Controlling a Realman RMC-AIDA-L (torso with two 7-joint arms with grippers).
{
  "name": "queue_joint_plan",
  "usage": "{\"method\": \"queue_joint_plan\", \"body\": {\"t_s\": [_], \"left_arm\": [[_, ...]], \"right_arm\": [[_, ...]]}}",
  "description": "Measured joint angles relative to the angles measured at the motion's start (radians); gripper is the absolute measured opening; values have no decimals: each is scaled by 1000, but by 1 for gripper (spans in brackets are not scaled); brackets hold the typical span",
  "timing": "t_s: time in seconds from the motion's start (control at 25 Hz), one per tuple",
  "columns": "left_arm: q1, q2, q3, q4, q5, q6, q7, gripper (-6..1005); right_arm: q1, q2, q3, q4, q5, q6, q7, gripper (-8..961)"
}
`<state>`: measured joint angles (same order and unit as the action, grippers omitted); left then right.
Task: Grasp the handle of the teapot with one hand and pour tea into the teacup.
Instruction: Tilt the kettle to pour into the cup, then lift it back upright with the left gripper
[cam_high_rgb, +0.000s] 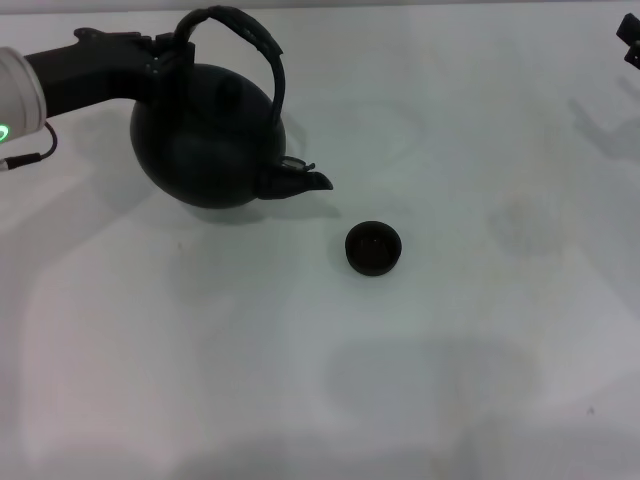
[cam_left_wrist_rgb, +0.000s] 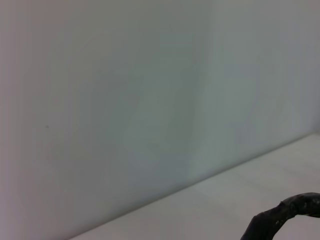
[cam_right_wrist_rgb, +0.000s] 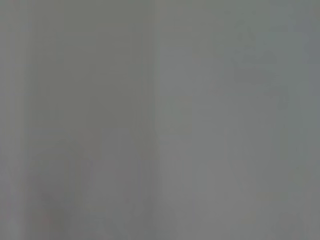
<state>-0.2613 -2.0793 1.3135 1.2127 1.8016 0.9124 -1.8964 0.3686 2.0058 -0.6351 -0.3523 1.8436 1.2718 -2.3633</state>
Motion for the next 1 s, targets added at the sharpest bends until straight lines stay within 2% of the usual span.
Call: {"method": "queue_joint_plan", "body": {"t_s": [0.4, 1.0], "left_arm": [[-10, 1, 120, 222, 364, -3, -312, 177], [-18, 2, 237, 353, 524, 42, -445, 173]], "right_arm": [[-1, -1, 0, 1, 5, 1, -1, 872], [-4, -1, -1, 2, 5, 2, 2, 872]]}}
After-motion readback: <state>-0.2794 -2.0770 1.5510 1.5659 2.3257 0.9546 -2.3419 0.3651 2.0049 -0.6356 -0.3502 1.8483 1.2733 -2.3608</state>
